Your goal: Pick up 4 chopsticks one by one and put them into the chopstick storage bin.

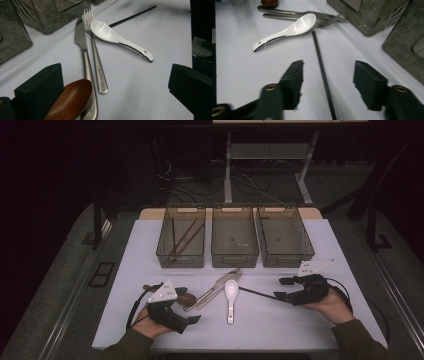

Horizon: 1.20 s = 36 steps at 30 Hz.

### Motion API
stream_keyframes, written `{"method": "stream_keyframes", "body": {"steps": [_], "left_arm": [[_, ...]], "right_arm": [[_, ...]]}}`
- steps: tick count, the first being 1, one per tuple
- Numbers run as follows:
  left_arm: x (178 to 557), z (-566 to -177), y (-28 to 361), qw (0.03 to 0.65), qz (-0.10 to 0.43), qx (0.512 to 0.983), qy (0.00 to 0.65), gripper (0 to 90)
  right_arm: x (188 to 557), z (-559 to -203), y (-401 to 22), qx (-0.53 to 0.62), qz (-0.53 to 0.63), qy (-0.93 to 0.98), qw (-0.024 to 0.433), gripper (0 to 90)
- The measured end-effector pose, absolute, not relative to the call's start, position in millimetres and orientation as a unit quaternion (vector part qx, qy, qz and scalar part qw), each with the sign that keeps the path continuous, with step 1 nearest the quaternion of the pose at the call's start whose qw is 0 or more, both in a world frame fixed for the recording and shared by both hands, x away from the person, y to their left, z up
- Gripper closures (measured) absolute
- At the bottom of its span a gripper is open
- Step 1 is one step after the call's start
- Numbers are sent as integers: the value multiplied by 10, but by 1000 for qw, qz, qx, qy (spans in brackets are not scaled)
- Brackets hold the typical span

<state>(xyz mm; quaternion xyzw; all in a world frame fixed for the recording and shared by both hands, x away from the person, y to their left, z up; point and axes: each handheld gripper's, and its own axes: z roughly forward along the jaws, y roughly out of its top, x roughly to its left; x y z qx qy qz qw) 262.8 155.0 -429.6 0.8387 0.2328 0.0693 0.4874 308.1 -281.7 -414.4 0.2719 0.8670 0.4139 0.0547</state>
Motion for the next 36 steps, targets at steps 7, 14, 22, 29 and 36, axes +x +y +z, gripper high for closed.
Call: {"method": "stream_keyframes", "body": {"steps": [7, 14, 22, 29, 36], "left_arm": [[2631, -4300, 1544, 486, 67, 840, 230, 0], [2629, -4302, 1540, 487, 65, 841, 228, 0], [2632, -4307, 1535, 487, 63, 841, 227, 0], [2630, -4309, 1532, 486, 62, 842, 226, 0], [2627, -4308, 1532, 486, 62, 843, 225, 0]], "right_arm": [[3157, -4272, -2759, 269, 381, 883, 42, 635], [3214, -4357, -2665, 258, 362, 895, 37, 708], [3227, -4428, -2555, 241, 340, 908, 38, 770], [3191, -4427, -2512, 216, 326, 919, 61, 839], [3182, -4426, -2505, 209, 325, 920, 64, 858]]}}
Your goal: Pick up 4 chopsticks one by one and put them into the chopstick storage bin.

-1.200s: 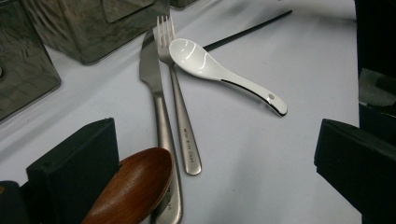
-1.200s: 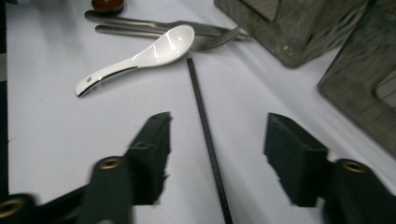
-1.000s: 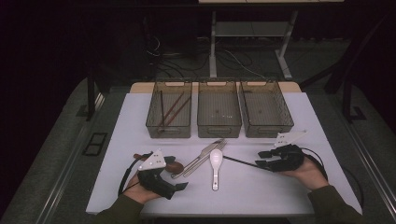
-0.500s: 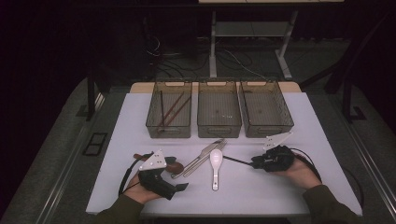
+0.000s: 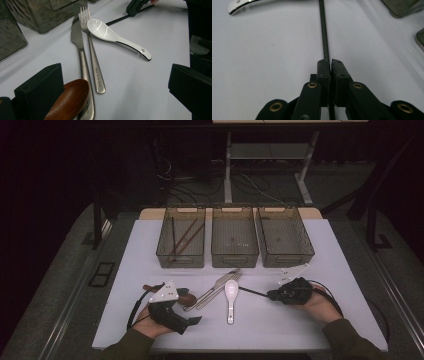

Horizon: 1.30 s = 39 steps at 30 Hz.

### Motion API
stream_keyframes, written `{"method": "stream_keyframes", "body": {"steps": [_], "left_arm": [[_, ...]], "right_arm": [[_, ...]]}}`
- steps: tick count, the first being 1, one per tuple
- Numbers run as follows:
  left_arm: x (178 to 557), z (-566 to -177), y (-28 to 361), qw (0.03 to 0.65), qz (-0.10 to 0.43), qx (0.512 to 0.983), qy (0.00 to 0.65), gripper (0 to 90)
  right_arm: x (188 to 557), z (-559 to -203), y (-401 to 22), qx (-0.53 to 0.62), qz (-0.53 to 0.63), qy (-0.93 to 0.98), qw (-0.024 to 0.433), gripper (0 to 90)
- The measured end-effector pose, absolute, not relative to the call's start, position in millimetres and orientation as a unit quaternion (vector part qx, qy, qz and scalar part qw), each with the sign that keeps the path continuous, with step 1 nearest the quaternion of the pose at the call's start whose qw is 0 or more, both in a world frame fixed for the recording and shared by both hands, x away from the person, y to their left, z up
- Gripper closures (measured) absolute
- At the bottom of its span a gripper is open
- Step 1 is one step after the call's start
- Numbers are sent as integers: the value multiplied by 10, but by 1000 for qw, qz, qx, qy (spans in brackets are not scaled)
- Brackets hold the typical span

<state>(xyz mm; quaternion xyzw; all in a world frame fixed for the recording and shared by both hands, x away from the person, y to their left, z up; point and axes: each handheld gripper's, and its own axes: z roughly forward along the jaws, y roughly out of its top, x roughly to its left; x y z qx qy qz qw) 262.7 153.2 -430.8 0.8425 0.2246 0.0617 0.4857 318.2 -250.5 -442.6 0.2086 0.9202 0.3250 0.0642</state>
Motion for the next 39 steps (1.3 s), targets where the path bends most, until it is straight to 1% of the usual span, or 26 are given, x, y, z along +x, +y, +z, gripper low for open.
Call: {"method": "stream_keyframes", "body": {"steps": [14, 24, 27, 33, 39], "left_arm": [[2619, -4301, 1537, 489, 62, 841, 224, 0], [2612, -4297, 1548, 487, 72, 841, 223, 0], [2604, -4290, 1557, 495, 77, 837, 221, 0], [2618, -4314, 1553, 486, 80, 843, 216, 0], [2626, -4318, 1576, 488, 83, 840, 225, 0]], "right_arm": [[3202, -4387, -2575, 230, 328, 915, 35, 860], [3151, -4178, -2592, 229, 355, 905, 43, 859], [3150, -4116, -2569, 229, 364, 902, 44, 859], [3201, -4025, -2547, 239, 381, 892, 42, 859], [3259, -3950, -2460, 245, 392, 886, 42, 859]]}}
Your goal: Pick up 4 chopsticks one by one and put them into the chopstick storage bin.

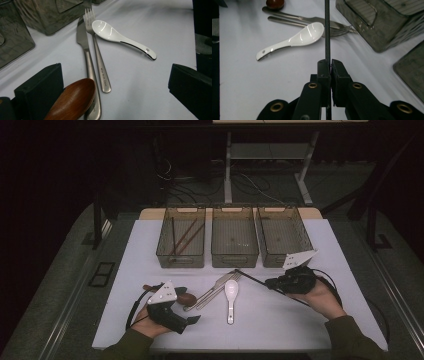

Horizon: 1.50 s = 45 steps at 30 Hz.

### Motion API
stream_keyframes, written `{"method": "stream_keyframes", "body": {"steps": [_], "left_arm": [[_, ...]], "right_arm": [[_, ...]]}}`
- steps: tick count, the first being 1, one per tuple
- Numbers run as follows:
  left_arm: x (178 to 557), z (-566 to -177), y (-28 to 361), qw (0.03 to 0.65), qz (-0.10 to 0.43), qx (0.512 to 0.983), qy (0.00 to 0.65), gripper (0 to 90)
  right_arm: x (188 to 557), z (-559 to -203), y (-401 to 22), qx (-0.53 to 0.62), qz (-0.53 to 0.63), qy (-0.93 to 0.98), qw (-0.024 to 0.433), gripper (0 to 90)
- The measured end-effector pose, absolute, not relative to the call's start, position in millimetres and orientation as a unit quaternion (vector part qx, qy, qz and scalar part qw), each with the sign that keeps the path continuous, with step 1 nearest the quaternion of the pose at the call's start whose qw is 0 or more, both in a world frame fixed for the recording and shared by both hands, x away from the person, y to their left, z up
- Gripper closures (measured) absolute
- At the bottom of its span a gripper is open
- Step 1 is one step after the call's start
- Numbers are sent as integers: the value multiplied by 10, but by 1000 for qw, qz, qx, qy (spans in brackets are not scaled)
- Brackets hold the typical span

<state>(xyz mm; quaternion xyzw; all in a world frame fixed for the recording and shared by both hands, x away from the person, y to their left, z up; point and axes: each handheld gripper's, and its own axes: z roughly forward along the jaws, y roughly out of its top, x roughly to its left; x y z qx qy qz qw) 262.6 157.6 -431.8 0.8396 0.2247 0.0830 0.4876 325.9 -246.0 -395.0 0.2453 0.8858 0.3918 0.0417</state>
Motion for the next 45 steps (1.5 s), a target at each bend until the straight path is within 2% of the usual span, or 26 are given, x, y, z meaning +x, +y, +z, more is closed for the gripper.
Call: {"method": "stream_keyframes", "body": {"steps": [18, 45], "left_arm": [[2620, -4312, 1557, 488, 85, 840, 220, 0], [2605, -4306, 1543, 493, 84, 838, 220, 0]], "right_arm": [[3416, -3830, -2125, 263, 404, 875, 45, 859], [3887, -3472, -1472, 285, 390, 873, 61, 860]]}}
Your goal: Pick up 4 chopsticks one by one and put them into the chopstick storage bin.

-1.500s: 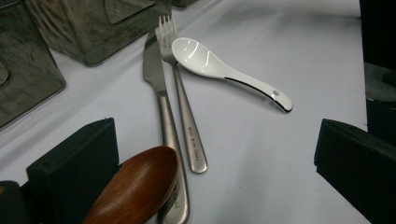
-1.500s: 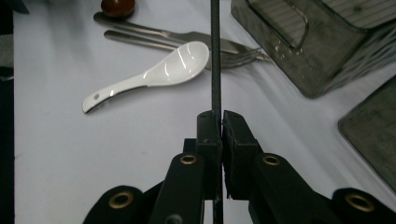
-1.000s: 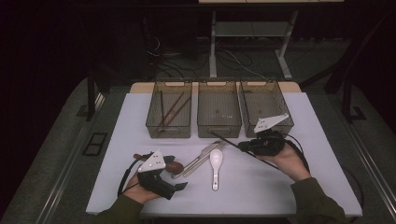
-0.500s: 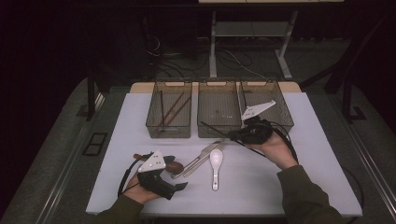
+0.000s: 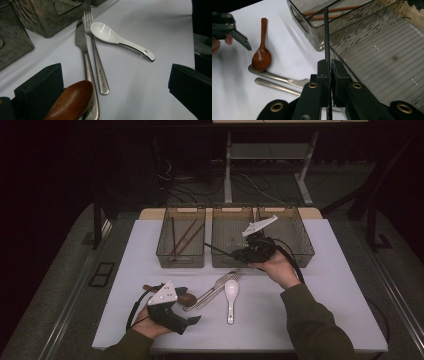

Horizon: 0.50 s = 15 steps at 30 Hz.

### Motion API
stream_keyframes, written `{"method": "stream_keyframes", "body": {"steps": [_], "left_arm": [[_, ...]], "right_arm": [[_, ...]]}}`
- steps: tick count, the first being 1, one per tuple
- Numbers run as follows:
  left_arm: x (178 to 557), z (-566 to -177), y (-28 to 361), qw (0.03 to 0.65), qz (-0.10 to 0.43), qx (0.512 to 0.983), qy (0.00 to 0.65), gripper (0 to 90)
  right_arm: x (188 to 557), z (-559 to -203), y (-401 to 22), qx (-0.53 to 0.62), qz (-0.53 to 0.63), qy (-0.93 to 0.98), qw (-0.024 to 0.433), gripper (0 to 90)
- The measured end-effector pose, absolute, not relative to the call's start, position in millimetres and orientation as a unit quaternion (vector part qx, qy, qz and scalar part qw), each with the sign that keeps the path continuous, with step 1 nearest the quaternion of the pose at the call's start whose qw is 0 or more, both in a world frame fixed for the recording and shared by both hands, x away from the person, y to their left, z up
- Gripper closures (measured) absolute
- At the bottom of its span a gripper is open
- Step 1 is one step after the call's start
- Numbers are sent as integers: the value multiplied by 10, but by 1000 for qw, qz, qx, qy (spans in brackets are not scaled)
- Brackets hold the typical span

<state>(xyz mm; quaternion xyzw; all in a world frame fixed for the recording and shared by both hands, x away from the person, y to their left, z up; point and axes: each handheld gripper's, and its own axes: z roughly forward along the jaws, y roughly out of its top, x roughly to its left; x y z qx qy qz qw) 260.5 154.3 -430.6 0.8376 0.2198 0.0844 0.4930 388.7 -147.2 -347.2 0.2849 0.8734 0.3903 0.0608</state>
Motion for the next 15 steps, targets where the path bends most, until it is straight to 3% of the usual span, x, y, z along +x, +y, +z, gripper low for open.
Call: {"method": "stream_keyframes", "body": {"steps": [15], "left_arm": [[2598, -4301, 1525, 489, 80, 842, 213, 0]], "right_arm": [[4197, -3354, -1117, 316, 380, 866, 76, 860]]}}
